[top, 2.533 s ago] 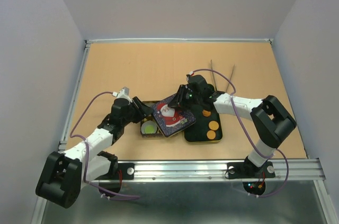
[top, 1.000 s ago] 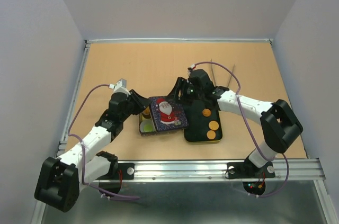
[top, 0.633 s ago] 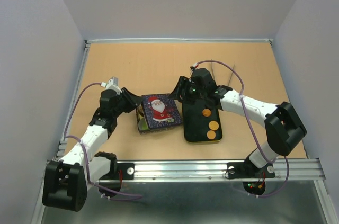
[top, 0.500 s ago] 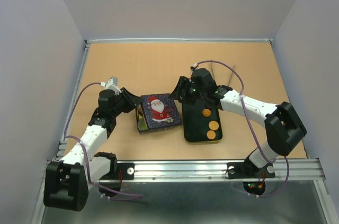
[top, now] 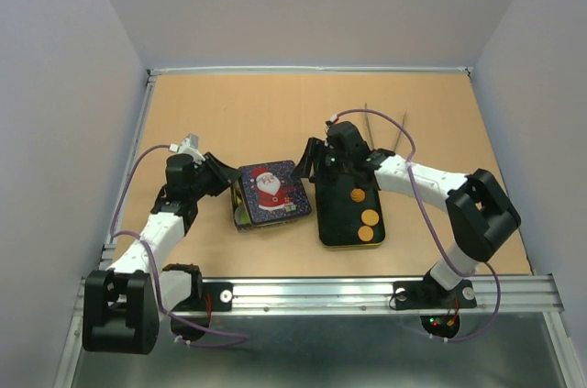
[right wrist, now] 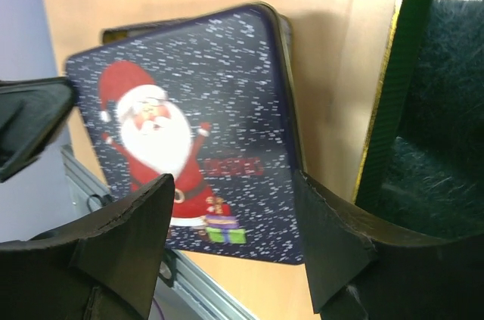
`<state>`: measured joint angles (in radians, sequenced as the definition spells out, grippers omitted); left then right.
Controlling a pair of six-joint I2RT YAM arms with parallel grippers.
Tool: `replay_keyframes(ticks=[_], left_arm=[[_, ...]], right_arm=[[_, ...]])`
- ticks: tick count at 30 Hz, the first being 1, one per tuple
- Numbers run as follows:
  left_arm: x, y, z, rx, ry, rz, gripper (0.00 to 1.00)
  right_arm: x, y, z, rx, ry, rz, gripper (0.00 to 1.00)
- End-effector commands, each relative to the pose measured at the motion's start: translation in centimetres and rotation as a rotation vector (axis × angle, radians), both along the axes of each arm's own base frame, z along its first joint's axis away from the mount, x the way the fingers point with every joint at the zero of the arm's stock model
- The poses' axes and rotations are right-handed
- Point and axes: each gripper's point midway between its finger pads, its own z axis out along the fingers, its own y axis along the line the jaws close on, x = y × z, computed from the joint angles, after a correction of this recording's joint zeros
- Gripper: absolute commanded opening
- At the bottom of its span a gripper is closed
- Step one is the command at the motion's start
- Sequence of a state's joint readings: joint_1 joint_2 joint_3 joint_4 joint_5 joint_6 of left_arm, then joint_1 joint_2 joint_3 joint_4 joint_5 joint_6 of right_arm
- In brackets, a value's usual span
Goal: Pack the cookies
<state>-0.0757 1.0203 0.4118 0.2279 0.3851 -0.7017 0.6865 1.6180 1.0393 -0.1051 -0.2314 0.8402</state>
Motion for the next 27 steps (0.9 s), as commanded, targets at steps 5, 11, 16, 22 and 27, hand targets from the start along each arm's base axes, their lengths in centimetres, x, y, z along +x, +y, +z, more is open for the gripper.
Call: replay_keyframes(ticks=[5, 11, 16, 22, 27], left_arm=[[0.1, 1.3, -2.0, 0.066, 0.034, 0.027, 0.12], [0.0, 1.7, -3.1, 0.079, 0.071, 0.046, 0.12], [0.0, 1.7, -3.6, 0.077, 0.086, 0.047, 0.12], [0.1, 1.9, -3.4, 0.079, 0.081, 0.054, 0.12], [0.1, 2.2, -2.5, 0.084, 0.064, 0.079, 0.12]], right_arm=[[1.2, 1.3, -1.4, -0.009, 0.01, 0.05, 0.69], [1.2, 1.6, -2.2, -0.015, 0.025, 0.064, 0.69], [0.9, 1.7, -2.3, -0.005, 0.033, 0.071, 0.65], [0.8, 1.9, -1.2, 0.017, 0.019, 0.08, 0.47], [0.7, 2.0, -0.9, 0.03, 0.025, 0.076, 0.41]])
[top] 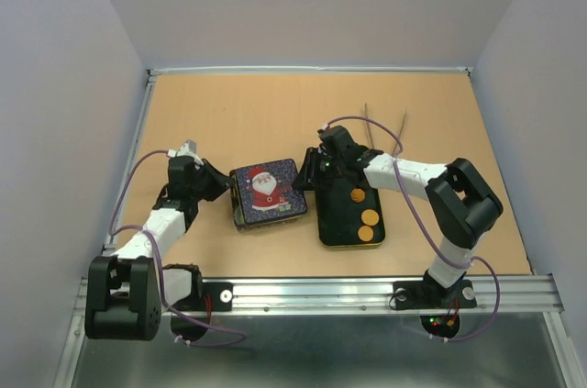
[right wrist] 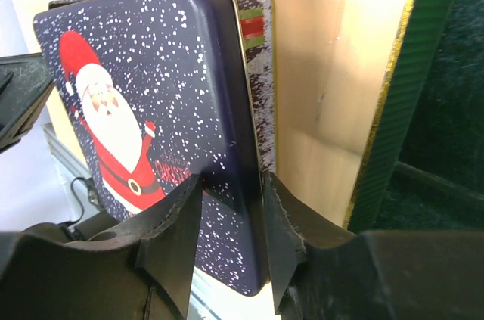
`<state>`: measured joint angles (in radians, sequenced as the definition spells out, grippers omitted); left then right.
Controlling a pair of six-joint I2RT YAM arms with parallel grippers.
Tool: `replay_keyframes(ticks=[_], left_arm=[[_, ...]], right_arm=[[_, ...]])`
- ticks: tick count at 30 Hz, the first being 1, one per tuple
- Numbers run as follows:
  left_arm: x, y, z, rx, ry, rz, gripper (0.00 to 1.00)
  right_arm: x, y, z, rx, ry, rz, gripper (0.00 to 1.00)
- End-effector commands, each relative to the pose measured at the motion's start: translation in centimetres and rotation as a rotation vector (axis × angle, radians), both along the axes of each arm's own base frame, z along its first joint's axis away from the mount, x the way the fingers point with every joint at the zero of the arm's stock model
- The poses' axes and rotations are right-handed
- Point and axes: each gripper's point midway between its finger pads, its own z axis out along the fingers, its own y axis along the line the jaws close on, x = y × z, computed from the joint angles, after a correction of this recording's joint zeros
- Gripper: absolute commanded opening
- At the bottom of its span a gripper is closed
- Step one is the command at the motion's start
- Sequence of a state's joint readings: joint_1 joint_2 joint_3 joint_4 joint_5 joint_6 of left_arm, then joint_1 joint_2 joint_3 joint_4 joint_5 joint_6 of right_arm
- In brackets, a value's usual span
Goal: Pack the cookies
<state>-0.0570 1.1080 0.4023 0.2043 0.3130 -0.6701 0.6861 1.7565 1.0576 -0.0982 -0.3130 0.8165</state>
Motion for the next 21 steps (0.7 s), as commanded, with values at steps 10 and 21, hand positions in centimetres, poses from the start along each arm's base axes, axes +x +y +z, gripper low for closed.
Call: replay_keyframes(ticks=[10, 21], left_arm=[[0.3, 2.5, 4.6, 0.092, -0.07, 0.111, 0.2], [-0.8, 4.0, 0.2, 0.09, 0.043, 0.239, 0.26]], right_arm=[[1.7, 1.3, 4.2, 0.084, -0.081, -0.005, 0.39], [2.2, 2.1, 5.0, 0.109, -0.09, 0.003, 0.38]])
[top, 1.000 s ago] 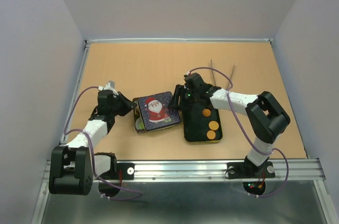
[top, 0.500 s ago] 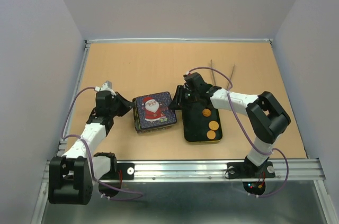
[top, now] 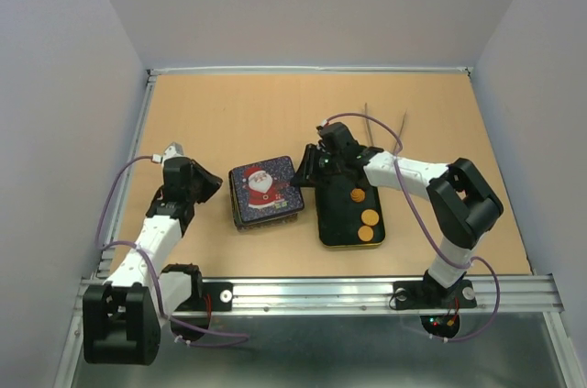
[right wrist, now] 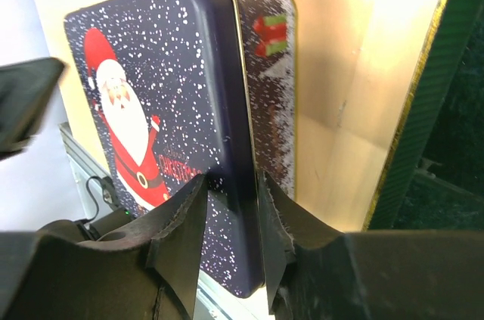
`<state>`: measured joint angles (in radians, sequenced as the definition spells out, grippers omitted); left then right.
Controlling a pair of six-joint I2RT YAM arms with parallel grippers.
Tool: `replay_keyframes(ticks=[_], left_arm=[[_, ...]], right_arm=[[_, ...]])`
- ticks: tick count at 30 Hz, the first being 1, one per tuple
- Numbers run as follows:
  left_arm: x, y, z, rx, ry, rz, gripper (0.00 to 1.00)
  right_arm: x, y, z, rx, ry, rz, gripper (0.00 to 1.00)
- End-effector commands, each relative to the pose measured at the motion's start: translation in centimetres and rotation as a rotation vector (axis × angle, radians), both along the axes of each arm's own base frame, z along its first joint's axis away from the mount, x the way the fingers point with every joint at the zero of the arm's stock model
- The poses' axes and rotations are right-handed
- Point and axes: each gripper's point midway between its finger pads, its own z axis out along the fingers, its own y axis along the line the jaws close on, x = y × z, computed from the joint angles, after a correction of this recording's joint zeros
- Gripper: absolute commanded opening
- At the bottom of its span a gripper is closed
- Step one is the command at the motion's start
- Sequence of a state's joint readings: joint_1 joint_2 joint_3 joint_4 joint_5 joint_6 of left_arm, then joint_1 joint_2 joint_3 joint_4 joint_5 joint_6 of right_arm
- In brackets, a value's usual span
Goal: Pack the cookies
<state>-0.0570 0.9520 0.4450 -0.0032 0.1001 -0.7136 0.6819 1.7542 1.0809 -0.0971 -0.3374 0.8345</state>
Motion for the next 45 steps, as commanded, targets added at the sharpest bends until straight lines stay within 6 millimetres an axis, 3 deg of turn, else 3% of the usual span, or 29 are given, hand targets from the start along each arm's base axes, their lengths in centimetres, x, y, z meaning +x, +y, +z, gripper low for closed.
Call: replay_keyframes(ticks=[1, 8, 14, 26, 36, 45], left_arm=[[-0.2, 0.3, -2.2, -0.01, 0.047, 0.035, 0.26], [-1.1, -0.1, -4.7, -0.025, 0.102, 0.02, 0.19], [-1.5, -1.2, -5.6, -0.071, 0.11, -0.023, 0.18], [-1.6, -2.3, -5.5, -0.12, 0.083, -0.073, 0.17], [-1.5, -2.4, -5.2, -0.123, 0.072, -0.076, 0.17], [-1.6, -2.5, -5.3, -0.125, 0.071, -0.084, 0.17]], right_arm=[[1.8, 1.6, 3.8, 0.073, -0.09, 0.003, 0.38], [1.9, 1.8, 3.4, 0.072, -0.076, 0.002, 0.37], [1.6, 2.1, 2.4, 0.064, -0.053, 0.002, 0.36], [-0.1, 1.7, 0.6, 0.056, -0.003, -0.025, 0.35], [-1.9, -0.3, -2.3, -0.001, 0.045, -0.048, 0.35], [-0.5, 0.9, -1.1, 0.02, 0.011, -0.038, 0.35]])
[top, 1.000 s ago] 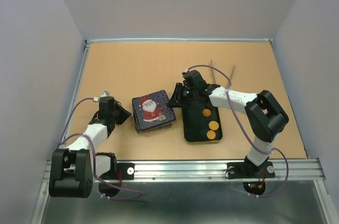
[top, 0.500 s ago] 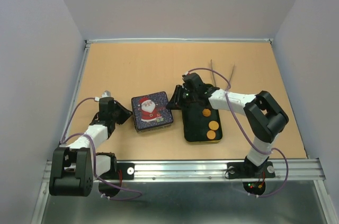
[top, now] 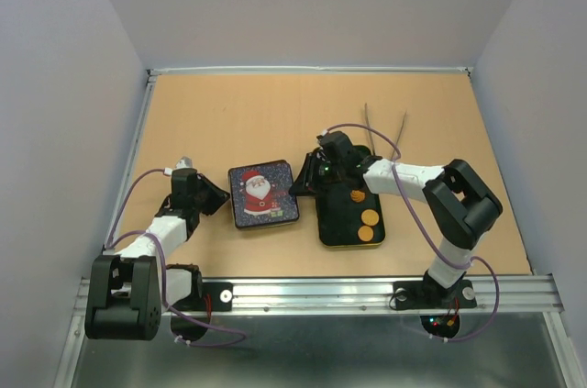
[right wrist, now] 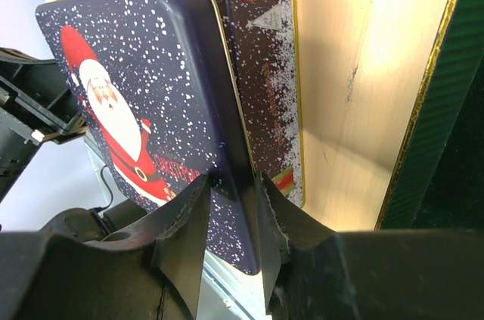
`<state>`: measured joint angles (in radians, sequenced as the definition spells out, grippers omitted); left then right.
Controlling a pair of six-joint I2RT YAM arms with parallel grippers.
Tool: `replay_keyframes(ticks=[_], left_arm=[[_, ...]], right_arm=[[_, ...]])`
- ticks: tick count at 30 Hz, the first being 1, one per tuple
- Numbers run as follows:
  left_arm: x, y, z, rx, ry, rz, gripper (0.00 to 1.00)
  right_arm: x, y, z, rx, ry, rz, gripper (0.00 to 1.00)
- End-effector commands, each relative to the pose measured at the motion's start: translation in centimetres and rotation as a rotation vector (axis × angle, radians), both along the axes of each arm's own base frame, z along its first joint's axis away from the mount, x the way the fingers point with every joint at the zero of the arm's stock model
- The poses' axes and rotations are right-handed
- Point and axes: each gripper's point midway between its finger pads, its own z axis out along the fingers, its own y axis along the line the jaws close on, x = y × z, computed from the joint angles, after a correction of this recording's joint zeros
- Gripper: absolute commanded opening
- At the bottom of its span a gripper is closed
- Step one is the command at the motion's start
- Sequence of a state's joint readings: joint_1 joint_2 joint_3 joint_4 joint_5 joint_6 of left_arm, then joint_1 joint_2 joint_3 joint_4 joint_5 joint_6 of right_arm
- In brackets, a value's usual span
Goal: Pack the cookies
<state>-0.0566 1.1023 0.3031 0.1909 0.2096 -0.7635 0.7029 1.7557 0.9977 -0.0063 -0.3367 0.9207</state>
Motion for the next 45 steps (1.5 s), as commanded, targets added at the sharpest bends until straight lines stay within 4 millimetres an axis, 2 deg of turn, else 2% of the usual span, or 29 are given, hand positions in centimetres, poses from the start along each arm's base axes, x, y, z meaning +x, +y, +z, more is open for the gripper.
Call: replay_keyframes(ticks=[1, 7, 19, 23, 24, 25, 26, 29, 32, 37, 38, 39, 45], left_arm=[[0.1, -0.6, 0.6, -0.028, -0.039, -0.03, 0.17], [-0.1, -0.7, 0.9, -0.029, -0.05, -0.033, 0.17], [-0.1, -0.6, 1.3, -0.018, -0.054, -0.043, 0.15], [0.3, 0.8, 4.5, 0.028, -0.131, 0.033, 0.14], [0.6, 1.1, 6.5, 0.033, -0.201, 0.048, 0.14], [0.7, 1.4, 7.4, 0.041, -0.229, 0.066, 0.14], [0.8, 1.6, 9.1, 0.043, -0.277, 0.073, 0.14], [1.1, 1.8, 11.4, 0.055, -0.328, 0.082, 0.14], [1.4, 1.9, 12.6, 0.071, -0.365, 0.07, 0.15], [2.4, 1.3, 11.3, 0.077, -0.338, 0.028, 0.15], [2.8, 0.9, 11.6, 0.061, -0.36, 0.009, 0.15], [3.1, 0.7, 10.9, 0.056, -0.341, -0.001, 0.15], [4.8, -0.8, 10.8, 0.021, -0.36, -0.074, 0.15]], right_arm=[[1.0, 0.8, 0.8, -0.007, -0.051, 0.001, 0.36], [2.4, 1.8, 1.8, 0.013, -0.077, 0.002, 0.36], [4.4, 2.7, 2.4, 0.032, -0.088, -0.009, 0.36], [4.3, 2.7, 2.2, 0.028, -0.083, -0.004, 0.36], [4.4, 2.7, 2.2, 0.027, -0.084, -0.004, 0.36], [4.3, 2.7, 2.1, 0.026, -0.081, -0.003, 0.36], [4.4, 2.6, 2.1, 0.026, -0.084, -0.005, 0.36], [4.5, 2.6, 2.2, 0.027, -0.083, -0.005, 0.36], [4.7, 2.7, 2.2, 0.029, -0.087, -0.004, 0.36], [4.9, 2.8, 2.4, 0.032, -0.09, -0.004, 0.36], [5.0, 2.8, 2.5, 0.034, -0.092, -0.004, 0.36], [5.0, 2.8, 2.5, 0.033, -0.093, -0.007, 0.36], [5.0, 2.7, 2.4, 0.032, -0.09, -0.007, 0.36]])
